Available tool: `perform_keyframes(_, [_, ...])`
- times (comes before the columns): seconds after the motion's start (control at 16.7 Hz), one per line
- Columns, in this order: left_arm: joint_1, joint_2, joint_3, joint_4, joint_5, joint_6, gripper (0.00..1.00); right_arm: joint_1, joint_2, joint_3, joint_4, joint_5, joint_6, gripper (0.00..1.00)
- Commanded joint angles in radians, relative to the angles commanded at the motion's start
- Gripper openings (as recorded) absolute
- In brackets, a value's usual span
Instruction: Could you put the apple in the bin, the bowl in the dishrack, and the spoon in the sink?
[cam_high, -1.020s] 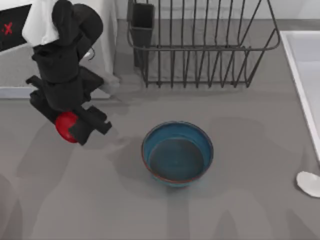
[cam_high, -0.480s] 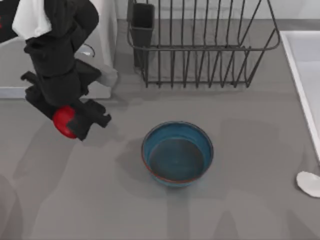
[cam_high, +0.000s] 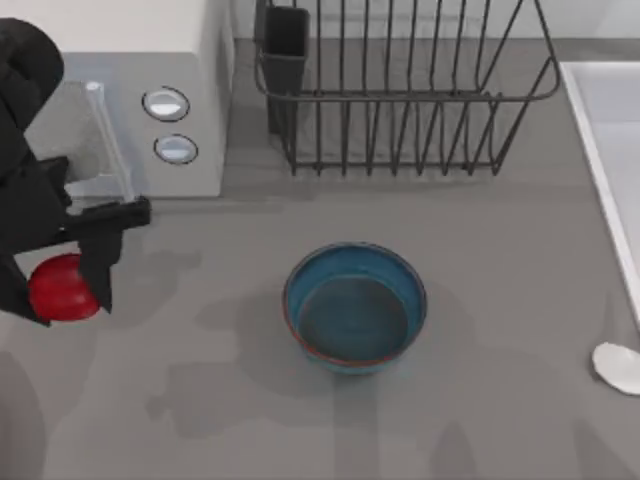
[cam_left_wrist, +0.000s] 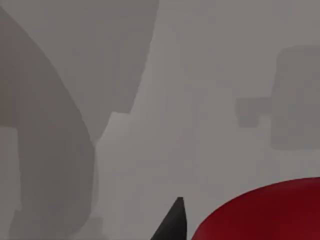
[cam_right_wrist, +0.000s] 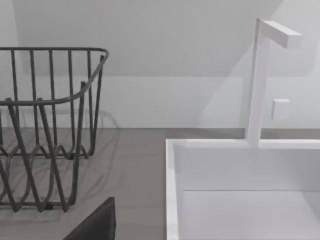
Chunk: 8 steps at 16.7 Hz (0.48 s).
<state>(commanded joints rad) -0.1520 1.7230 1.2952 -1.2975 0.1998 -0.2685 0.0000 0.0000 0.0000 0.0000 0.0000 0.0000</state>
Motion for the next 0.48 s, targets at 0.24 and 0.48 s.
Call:
perform_keyframes(0.24, [0.223, -0.113, -0.113, -0.03, -0.012, -0.399, 0.0, 0.0, 0.0, 0.0, 0.0, 0.0, 0.0, 1.0])
perform_keyframes(0.48, [0.454, -0.244, -0.16, -0.024, -0.074, -0.643, 0.0, 0.0, 0.0, 0.0, 0.0, 0.0, 0.0, 1.0])
